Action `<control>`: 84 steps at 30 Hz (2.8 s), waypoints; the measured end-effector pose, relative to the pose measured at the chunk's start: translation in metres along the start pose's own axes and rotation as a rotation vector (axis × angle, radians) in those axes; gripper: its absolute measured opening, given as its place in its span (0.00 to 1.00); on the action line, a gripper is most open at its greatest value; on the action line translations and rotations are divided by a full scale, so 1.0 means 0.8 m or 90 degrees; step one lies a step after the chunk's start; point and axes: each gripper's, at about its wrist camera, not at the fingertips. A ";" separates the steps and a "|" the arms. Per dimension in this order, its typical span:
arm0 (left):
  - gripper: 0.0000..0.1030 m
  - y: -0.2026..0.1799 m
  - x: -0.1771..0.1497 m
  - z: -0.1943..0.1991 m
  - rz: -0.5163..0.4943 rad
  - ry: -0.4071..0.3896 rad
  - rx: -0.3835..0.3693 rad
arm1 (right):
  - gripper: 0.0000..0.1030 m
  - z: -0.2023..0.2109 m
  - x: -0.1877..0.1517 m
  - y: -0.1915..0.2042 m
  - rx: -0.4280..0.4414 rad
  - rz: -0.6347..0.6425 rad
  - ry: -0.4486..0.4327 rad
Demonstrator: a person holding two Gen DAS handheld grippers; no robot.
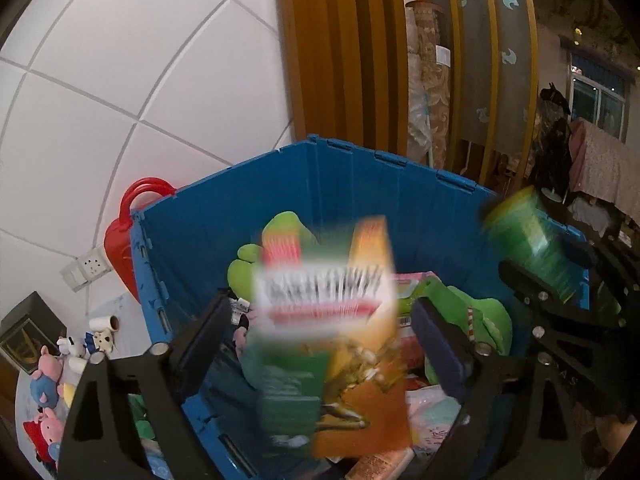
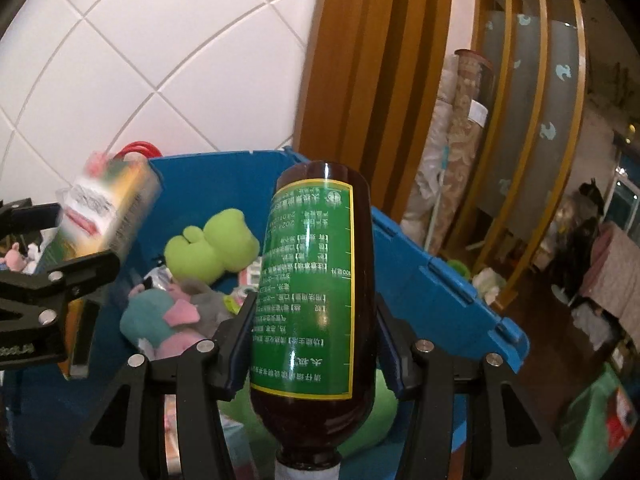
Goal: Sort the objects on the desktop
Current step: 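Carry the ibuprofen box and brown bottle into the blue crate and release both, then withdraw both tools from the crate back toward the pile, then grasp the pink tissue pack with the left tool while the right tool grasps the white-and-red tissue pack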
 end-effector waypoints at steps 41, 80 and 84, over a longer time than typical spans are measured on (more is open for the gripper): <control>1.00 0.473 -0.425 0.164 0.376 0.154 0.262 | 1.00 0.089 -0.071 0.448 0.336 0.164 0.055; 1.00 0.705 -0.590 0.016 0.470 0.390 0.306 | 1.00 -0.159 -0.163 0.779 0.405 0.192 0.428; 1.00 0.734 -0.617 0.043 0.566 0.389 0.299 | 1.00 -0.163 -0.171 0.778 0.392 0.215 0.419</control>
Point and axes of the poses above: each gripper's, at about its wrist camera, not at the fingertips, and z roughly against the way its jaws point, y to its left, x to its top, and after that the axes turned 7 degrees about y, right-handed
